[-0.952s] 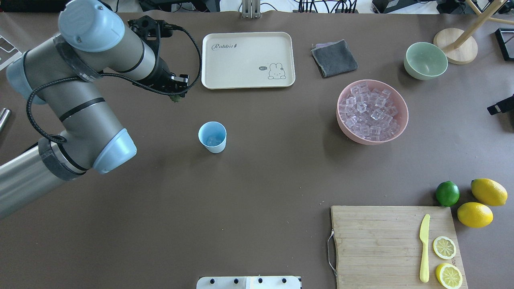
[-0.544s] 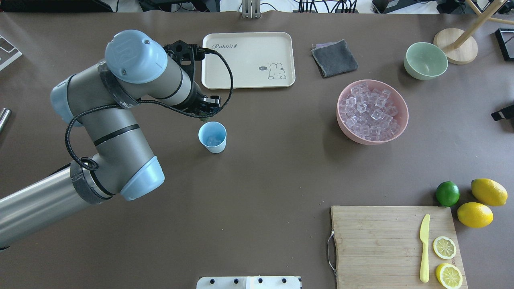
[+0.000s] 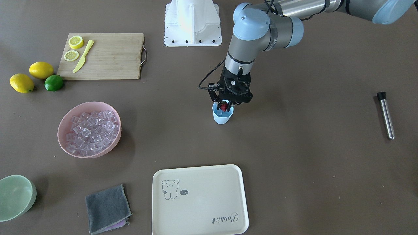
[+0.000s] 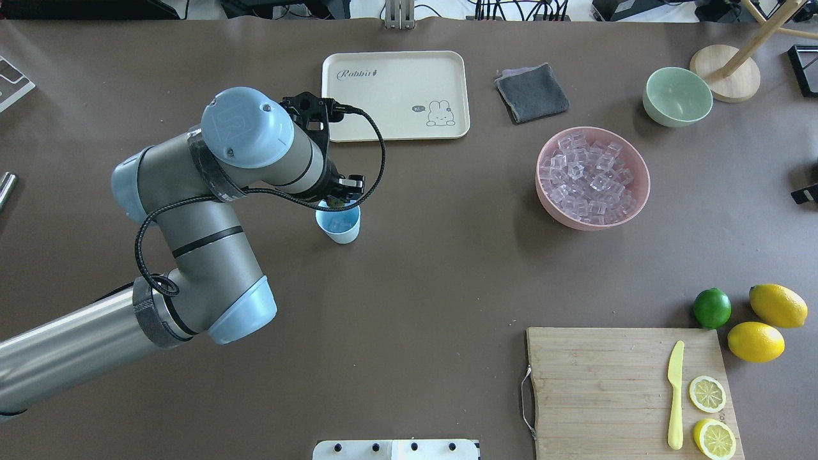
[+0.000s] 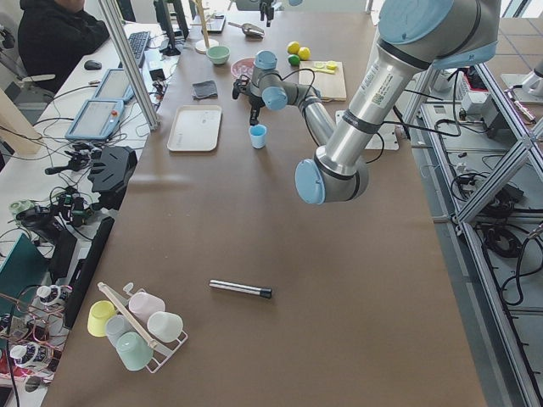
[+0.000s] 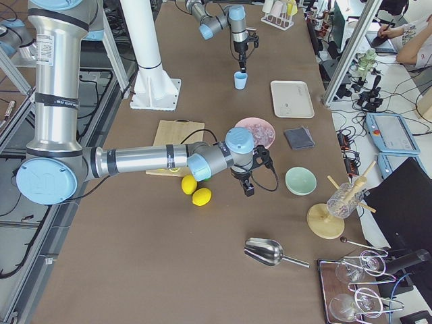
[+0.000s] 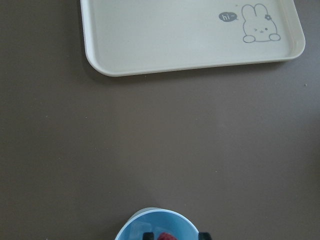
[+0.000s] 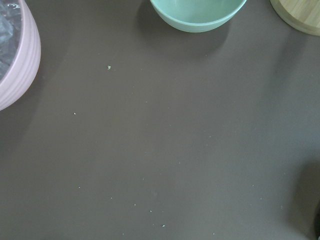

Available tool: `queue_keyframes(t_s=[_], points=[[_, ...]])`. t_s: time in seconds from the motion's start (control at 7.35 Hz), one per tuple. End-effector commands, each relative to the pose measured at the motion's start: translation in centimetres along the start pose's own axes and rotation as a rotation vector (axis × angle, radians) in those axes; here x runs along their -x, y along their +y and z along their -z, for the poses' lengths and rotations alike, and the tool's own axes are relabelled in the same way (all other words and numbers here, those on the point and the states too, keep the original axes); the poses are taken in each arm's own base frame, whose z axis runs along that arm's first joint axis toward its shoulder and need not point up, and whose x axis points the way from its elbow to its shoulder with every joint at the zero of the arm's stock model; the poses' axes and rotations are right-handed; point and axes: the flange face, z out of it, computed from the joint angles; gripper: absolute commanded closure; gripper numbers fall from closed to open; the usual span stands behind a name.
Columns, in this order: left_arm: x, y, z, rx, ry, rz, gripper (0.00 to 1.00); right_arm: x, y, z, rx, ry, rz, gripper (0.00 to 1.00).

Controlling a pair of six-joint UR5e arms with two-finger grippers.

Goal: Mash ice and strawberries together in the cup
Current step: 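Carry the strawberry with the left gripper over the blue cup, then open the left gripper to drop the strawberry into the cup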

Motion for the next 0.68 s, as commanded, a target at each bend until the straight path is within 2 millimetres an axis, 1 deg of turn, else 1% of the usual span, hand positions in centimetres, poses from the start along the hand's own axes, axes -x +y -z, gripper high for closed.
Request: queue_keyframes(t_s=[0.0,0.14,0.27,0.41,0.54], points=[[0.2,0.6,-0.5,-0.017,-0.017,-0.005,0.03,0.0,0.0,0.0,-0.001,0.0,-0.004,0.05],[0.0,0.6,0.3,-0.024,-0.004,-0.007,0.03,0.1,-0.1,0.1,-0.003,0.0,-0.002,0.05],[2.9,-0.5,2.1,-0.049,-0.009,-0.002,0.03,0.1,-0.1,0.1,-0.005,0.0,-0.001,0.05],[10.4,-2.6,3.8,-0.038,-0.046,-0.094,0.03,0.0,-0.1,0.0,-0.003,0.0,-0.002,0.05],[20.1,-4.7,5.0,0.012,-0.085,-0.149,0.03,0.0,-0.1,0.0,-0.003,0.0,-0.002,0.05]])
